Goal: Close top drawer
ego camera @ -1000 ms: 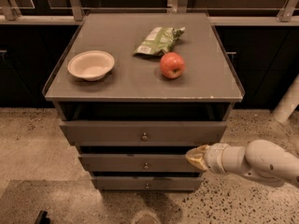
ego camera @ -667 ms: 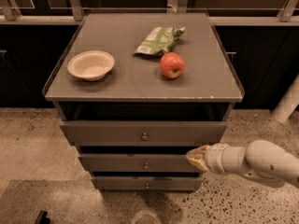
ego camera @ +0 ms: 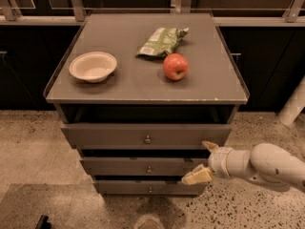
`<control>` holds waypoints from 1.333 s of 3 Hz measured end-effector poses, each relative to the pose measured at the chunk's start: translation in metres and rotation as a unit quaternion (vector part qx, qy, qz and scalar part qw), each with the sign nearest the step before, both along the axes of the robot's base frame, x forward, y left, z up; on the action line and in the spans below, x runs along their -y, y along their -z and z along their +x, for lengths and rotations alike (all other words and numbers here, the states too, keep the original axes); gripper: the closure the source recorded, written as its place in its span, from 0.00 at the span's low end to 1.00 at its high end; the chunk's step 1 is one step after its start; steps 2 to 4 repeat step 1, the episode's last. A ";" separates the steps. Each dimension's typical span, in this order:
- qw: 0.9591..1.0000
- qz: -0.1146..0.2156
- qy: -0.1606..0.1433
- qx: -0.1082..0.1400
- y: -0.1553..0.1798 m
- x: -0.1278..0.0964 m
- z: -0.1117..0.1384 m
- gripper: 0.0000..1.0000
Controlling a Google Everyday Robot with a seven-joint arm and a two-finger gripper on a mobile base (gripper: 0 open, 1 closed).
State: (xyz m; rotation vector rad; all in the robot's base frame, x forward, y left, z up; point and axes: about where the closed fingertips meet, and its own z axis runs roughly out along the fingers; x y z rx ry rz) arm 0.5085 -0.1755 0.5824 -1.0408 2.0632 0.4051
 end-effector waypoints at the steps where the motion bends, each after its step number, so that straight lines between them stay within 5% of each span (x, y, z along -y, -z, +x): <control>1: 1.000 0.000 0.000 0.000 0.000 0.000 0.000 0.00; 4: 1.000 0.000 0.000 0.000 0.000 0.000 0.000 0.00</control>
Offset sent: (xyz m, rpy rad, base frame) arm 0.0000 0.0000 0.0000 0.0000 0.0000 0.0000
